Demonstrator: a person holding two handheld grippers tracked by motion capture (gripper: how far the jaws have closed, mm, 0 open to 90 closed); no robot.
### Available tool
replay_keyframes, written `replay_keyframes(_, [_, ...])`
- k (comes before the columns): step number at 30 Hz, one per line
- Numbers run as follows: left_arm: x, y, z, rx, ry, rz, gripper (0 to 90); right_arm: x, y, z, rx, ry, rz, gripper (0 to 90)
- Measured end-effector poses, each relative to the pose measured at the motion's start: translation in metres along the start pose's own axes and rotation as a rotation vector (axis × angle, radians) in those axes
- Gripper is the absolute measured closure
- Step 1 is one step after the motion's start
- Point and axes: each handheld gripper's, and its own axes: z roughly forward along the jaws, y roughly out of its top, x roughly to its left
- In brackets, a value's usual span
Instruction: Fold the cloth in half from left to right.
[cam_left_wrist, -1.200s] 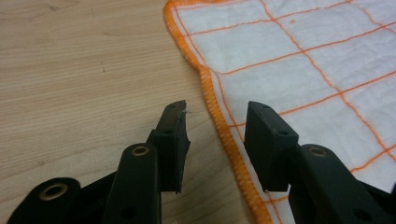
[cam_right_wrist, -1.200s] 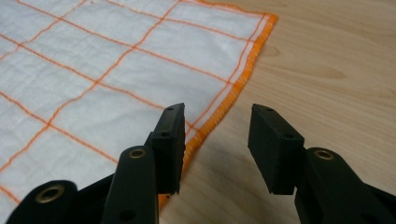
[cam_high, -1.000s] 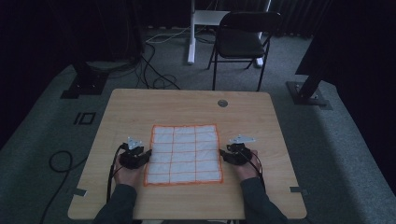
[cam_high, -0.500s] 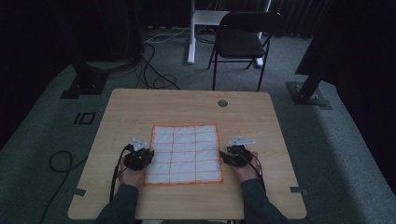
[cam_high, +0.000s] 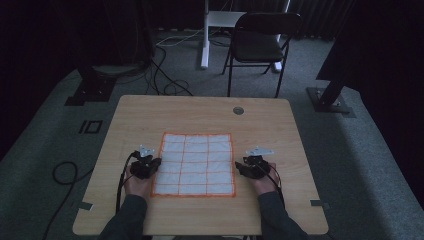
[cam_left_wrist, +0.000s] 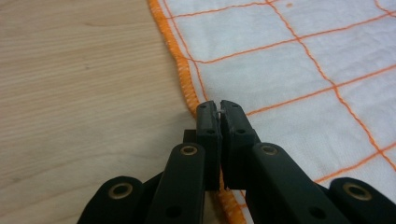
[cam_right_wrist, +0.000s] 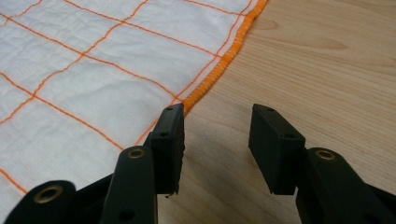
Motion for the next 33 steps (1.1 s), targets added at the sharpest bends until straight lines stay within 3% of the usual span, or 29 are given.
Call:
replay_keyframes(6, [0.006, 0.004, 0.003, 0.002, -0.003, -0.029, 88.1, 0.0, -0.001, 0.001, 0.002, 0.001, 0.002, 55.3])
replay_keyframes(9, [0.005, 0.006, -0.002, -0.019, -0.031, -0.05, 88.1, 0.0, -0.001, 0.001, 0.001, 0.001, 0.002, 55.3])
replay_keyframes(14, [0.002, 0.012, -0.01, -0.045, -0.072, -0.046, 88.1, 0.001, -0.001, 0.002, 0.004, 0.002, 0.006, 55.2])
replay_keyframes(21, [-0.011, 0.021, -0.008, -0.045, -0.116, -0.021, 88.0, 0.002, -0.001, 0.003, 0.009, 0.005, 0.003, 55.2])
replay_keyframes(33, [-0.048, 0.042, 0.0, -0.017, -0.191, 0.067, 88.0, 0.001, -0.002, 0.004, 0.011, 0.008, 0.0, 55.1])
